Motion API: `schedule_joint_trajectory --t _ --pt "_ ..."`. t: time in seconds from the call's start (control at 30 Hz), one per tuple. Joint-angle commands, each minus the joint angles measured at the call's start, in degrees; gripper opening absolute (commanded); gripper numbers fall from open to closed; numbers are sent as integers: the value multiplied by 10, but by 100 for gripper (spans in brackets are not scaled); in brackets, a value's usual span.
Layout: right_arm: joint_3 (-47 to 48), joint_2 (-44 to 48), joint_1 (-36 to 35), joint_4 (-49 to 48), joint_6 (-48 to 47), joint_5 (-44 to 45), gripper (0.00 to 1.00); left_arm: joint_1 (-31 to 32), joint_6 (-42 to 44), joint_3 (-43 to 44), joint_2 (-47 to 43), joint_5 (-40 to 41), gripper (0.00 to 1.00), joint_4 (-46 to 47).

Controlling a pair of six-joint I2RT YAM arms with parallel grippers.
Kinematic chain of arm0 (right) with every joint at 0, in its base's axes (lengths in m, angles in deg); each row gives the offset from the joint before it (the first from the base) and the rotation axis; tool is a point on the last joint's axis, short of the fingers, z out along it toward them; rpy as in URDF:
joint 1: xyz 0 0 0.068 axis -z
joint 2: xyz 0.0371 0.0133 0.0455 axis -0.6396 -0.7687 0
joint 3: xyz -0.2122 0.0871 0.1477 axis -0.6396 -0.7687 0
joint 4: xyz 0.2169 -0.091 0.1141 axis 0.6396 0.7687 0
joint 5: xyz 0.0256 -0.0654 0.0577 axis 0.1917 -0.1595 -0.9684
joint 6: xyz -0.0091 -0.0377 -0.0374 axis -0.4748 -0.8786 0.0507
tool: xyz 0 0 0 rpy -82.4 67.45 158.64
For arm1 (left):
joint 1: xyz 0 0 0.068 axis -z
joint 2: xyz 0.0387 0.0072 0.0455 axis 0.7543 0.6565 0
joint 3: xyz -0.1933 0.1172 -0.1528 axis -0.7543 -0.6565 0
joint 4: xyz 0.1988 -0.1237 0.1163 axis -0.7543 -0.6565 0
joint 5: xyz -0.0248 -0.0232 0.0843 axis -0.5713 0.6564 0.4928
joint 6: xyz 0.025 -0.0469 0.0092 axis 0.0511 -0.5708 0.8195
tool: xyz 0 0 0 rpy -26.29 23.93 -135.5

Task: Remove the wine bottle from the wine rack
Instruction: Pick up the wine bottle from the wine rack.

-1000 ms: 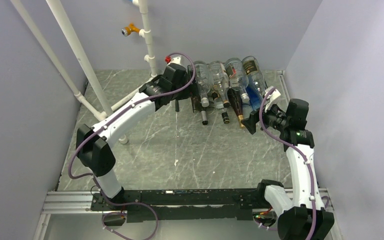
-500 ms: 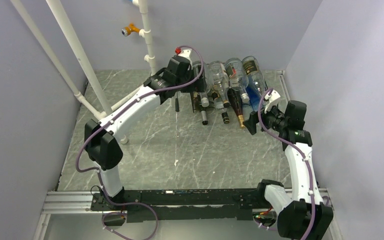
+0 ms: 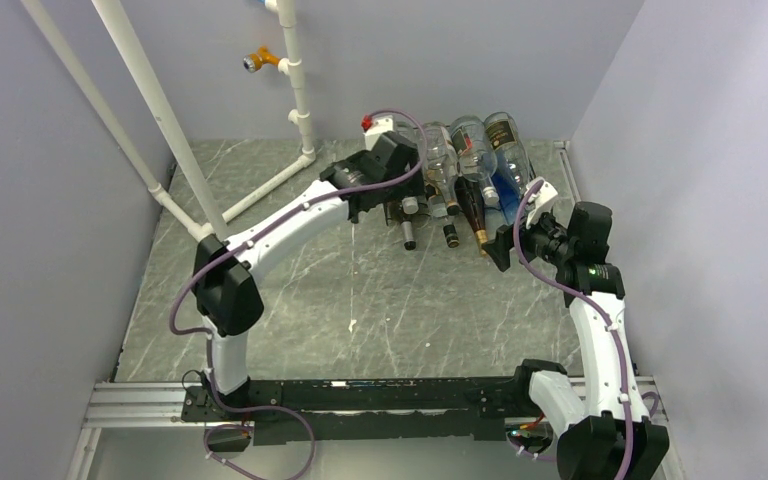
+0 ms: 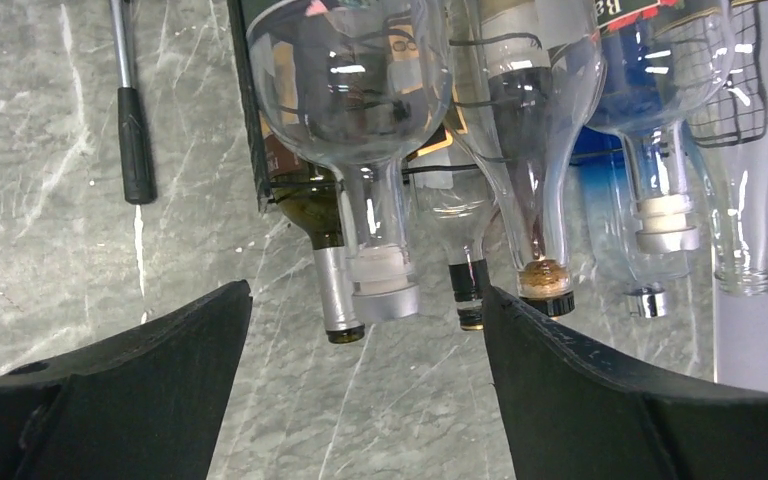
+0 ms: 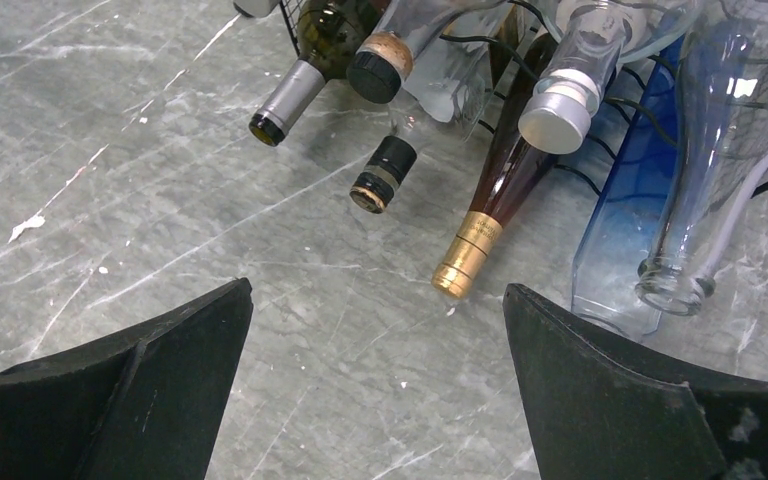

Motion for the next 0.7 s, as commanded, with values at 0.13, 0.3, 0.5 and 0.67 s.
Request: schedule_joint_trajectory --t 0.13,0.3,0.5,0.67 --pt "15 3 -2 -11 -6 3 100 17 -35 53 45 69 78 -18" --pt "14 2 -2 -13 -6 7 100 20 -28 82 70 87 75 -25" --pt "13 -2 -2 -14 -6 8 100 20 -23 85 87 83 69 -9" --pt "12 -4 -3 -14 -6 9 100 20 -20 89 99 81 63 4"
